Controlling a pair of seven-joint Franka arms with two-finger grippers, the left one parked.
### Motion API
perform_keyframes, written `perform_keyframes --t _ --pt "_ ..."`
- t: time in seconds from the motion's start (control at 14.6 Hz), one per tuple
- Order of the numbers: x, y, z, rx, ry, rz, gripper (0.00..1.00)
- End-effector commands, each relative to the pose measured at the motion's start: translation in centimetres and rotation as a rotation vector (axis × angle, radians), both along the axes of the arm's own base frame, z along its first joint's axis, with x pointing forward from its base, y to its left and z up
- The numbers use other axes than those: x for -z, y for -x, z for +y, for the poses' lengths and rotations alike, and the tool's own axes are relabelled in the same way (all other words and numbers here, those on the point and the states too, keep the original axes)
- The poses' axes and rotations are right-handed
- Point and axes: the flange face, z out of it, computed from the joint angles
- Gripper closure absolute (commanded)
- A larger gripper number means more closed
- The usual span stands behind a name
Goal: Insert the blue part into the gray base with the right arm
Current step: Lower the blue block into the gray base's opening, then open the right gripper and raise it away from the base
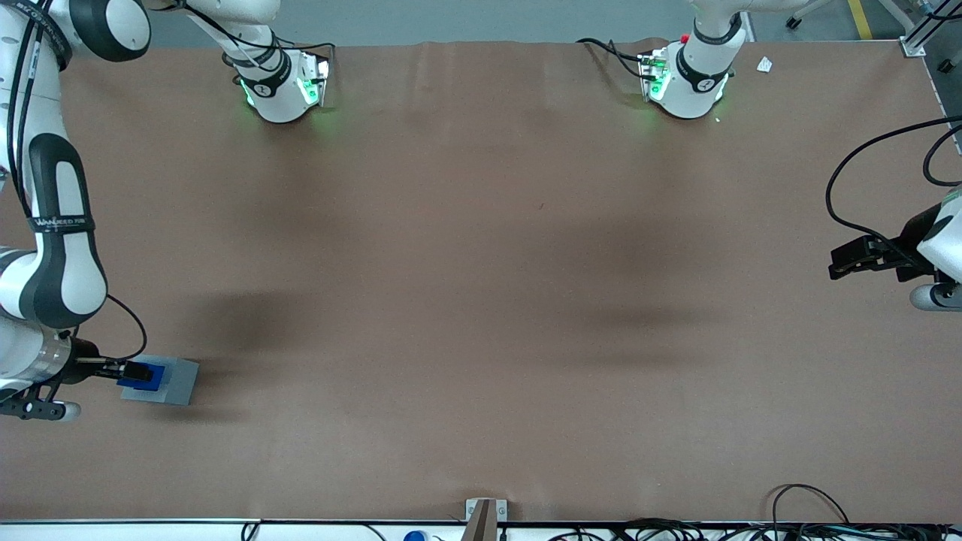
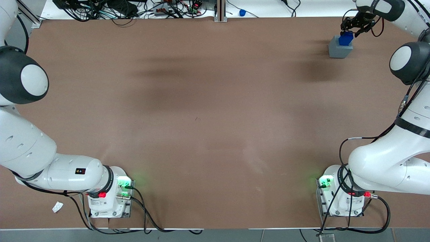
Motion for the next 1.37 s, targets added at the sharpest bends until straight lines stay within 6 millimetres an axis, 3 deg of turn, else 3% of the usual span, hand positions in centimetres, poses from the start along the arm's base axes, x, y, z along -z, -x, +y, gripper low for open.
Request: perform_keyframes --t 0.0,0.07,0.14,0.48,0.82,1.17,1.31 --pt "-0.4 -0.4 0.2 -0.016 -0.010 -0.013 0.00" --pt "-0.8 -0.4 0.3 -0.024 0.002 -0.013 0.00" --pt "-2.4 -0.4 0.5 -0.034 0.021 -0.027 0.00" --pt "-12.7 1.8 1.1 -0.029 0.035 -0.029 0.00" --pt "-24.5 7.0 3.3 -0.035 0.040 -0.002 0.00" --pt "-33.6 13.2 9.2 -0.100 0.076 0.024 0.00" --pt "-35.3 14.5 12.3 -0.071 0.088 0.037 0.00"
